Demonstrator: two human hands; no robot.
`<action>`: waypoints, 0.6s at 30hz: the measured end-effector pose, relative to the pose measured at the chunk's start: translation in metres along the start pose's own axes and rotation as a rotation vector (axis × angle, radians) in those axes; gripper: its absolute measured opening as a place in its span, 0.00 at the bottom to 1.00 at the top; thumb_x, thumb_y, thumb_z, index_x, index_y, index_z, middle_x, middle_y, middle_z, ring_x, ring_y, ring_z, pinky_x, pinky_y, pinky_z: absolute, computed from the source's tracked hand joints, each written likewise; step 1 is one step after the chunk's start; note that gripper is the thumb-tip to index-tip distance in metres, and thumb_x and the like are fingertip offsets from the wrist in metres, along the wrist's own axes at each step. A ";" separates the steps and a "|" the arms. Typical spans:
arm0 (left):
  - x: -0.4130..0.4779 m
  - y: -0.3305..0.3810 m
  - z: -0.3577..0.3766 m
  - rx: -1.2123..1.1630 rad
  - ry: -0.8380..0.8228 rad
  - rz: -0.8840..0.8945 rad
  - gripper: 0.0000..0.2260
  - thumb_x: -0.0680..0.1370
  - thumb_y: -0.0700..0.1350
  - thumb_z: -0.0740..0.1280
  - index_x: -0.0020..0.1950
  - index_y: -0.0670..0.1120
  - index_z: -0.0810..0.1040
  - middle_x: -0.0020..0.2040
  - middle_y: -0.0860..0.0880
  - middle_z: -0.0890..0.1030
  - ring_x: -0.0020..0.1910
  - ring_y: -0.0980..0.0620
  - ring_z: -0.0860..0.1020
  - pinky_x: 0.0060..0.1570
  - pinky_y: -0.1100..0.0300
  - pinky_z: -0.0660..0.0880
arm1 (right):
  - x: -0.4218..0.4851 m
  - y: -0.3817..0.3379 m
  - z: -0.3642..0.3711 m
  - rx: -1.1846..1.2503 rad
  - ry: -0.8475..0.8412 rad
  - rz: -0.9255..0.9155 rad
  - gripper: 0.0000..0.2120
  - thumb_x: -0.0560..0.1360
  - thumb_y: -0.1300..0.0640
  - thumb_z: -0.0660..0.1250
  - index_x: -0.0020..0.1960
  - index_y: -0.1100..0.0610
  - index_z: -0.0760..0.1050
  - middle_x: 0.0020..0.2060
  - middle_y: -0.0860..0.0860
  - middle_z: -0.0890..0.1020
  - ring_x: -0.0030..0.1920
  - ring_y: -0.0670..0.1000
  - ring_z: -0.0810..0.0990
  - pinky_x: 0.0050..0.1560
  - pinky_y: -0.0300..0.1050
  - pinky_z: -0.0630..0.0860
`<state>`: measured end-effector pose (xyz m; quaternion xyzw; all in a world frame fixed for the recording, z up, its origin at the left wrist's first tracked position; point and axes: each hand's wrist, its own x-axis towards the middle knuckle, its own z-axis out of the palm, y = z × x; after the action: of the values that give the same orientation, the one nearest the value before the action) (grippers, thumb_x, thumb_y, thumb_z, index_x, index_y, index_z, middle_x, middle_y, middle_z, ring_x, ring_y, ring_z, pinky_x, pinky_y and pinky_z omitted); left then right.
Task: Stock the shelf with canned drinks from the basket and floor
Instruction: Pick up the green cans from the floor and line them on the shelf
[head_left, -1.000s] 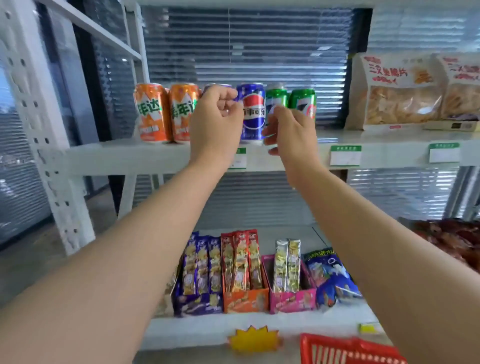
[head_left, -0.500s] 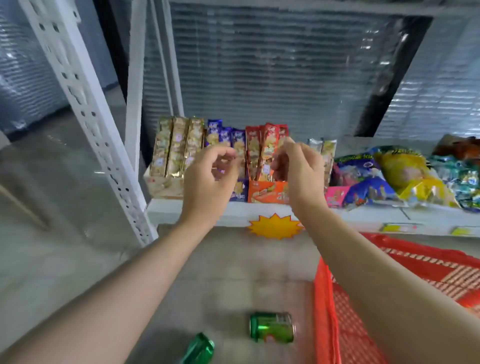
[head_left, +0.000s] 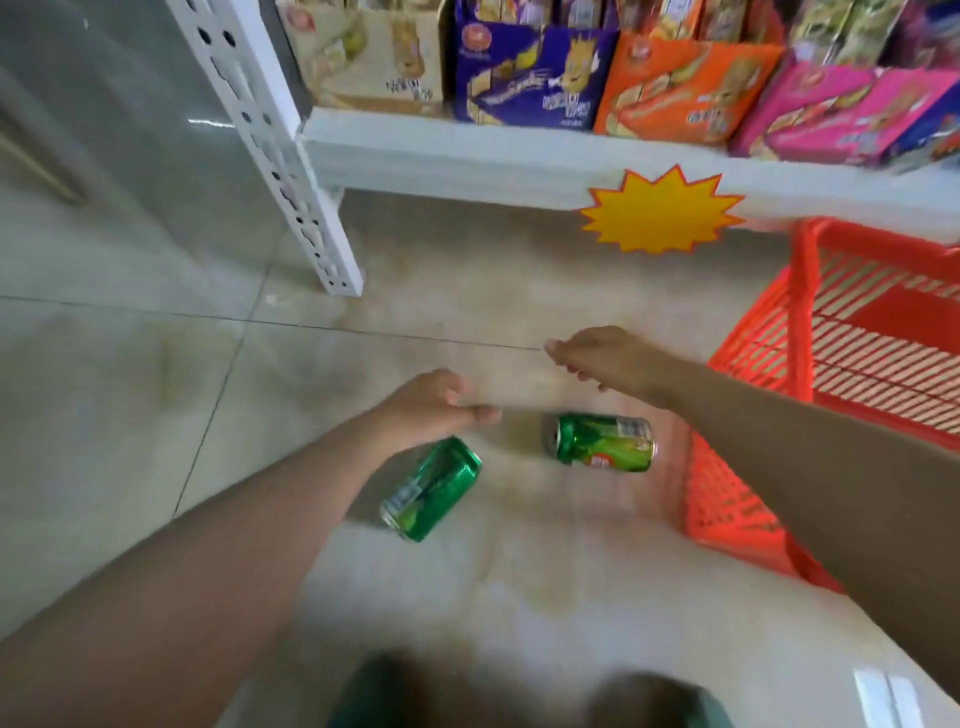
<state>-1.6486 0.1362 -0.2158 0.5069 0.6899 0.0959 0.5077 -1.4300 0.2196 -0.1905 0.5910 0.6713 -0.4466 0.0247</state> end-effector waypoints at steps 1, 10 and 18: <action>0.002 -0.011 0.004 0.049 -0.021 -0.026 0.34 0.68 0.62 0.73 0.67 0.45 0.70 0.59 0.47 0.75 0.59 0.47 0.75 0.60 0.53 0.72 | 0.002 0.006 0.003 -0.093 -0.062 0.011 0.26 0.78 0.37 0.60 0.61 0.58 0.77 0.55 0.50 0.76 0.54 0.50 0.73 0.56 0.46 0.69; 0.008 -0.042 0.042 0.560 -0.022 -0.135 0.46 0.57 0.64 0.77 0.66 0.44 0.64 0.62 0.46 0.69 0.62 0.46 0.69 0.59 0.55 0.69 | 0.014 0.052 0.044 -0.733 -0.269 -0.041 0.48 0.58 0.40 0.81 0.69 0.54 0.63 0.60 0.55 0.73 0.57 0.56 0.71 0.58 0.52 0.74; 0.012 -0.044 0.008 0.171 -0.059 -0.134 0.24 0.57 0.57 0.80 0.47 0.47 0.79 0.44 0.48 0.83 0.44 0.49 0.81 0.45 0.56 0.78 | 0.014 0.047 0.035 -0.643 -0.222 -0.050 0.37 0.63 0.49 0.79 0.66 0.54 0.66 0.55 0.53 0.77 0.51 0.56 0.76 0.51 0.49 0.77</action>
<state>-1.6687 0.1224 -0.2555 0.5039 0.7127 -0.0125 0.4878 -1.4135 0.2042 -0.2463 0.4839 0.7854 -0.2741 0.2719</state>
